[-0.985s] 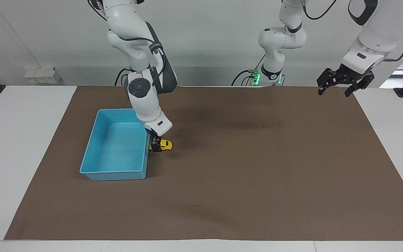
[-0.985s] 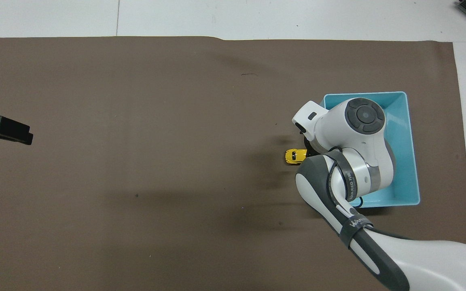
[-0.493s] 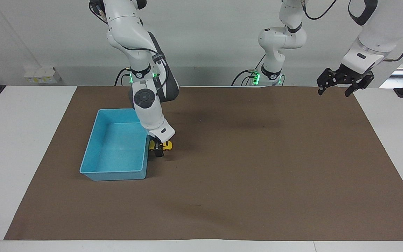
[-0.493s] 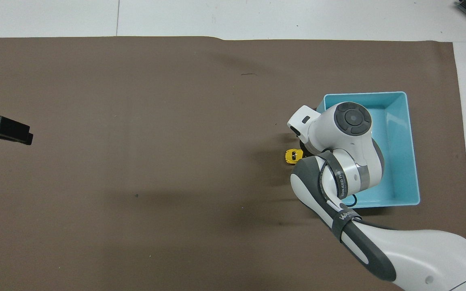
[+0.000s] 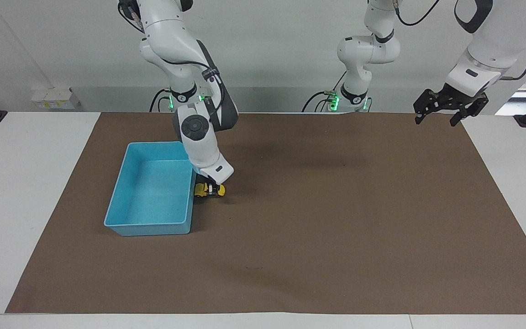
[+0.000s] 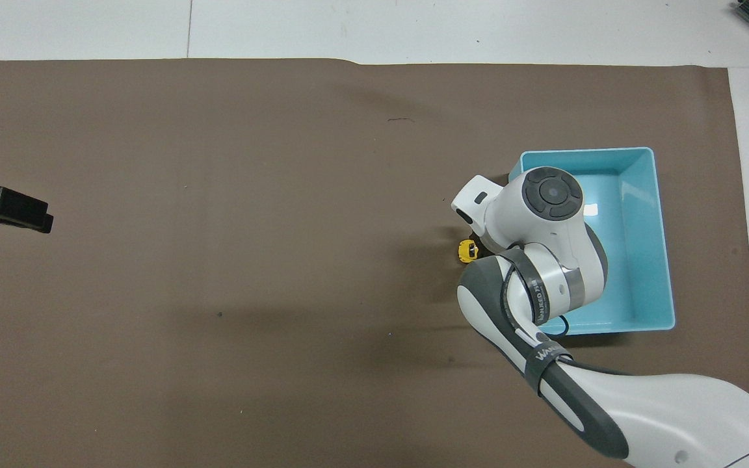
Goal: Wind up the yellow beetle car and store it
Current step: 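Grasp the yellow car beside the bin with the right gripper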
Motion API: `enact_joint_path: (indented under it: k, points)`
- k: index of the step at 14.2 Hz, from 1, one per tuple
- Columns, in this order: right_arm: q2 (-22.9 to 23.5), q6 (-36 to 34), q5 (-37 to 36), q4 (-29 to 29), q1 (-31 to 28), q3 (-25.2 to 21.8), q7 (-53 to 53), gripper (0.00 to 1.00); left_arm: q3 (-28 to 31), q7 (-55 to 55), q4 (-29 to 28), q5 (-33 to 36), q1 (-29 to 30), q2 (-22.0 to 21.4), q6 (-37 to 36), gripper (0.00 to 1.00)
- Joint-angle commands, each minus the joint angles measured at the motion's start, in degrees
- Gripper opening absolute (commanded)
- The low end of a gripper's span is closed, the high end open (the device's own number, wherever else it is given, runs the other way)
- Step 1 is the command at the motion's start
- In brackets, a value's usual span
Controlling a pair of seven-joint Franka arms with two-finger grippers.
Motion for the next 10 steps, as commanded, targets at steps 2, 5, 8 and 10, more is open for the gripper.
enact_joint_path:
  k: [2,5,8,10]
  points:
    - [-0.31,-2.51,-1.88,1.66,-0.13,0.16,1.86,0.0,-0.44,-0.52,-0.1,0.56,0.44,-0.8,-0.92,1.0]
    - [-0.4,-5.93,-1.7,5.52,0.92,0.16,3.52,0.0,-0.44,-0.52,-0.1,0.56,0.44,-0.8,-0.92,1.0]
    - [-0.57,-8.3,-0.83,8.86,2.06,0.16,5.81,0.0,-0.44,-0.52,-0.1,0.56,0.44,-0.8,-0.92,1.0]
    - [-0.83,-10.85,-0.56,11.24,2.06,0.25,5.82,0.0,-0.44,-0.52,-0.1,0.56,0.44,-0.8,-0.92,1.0]
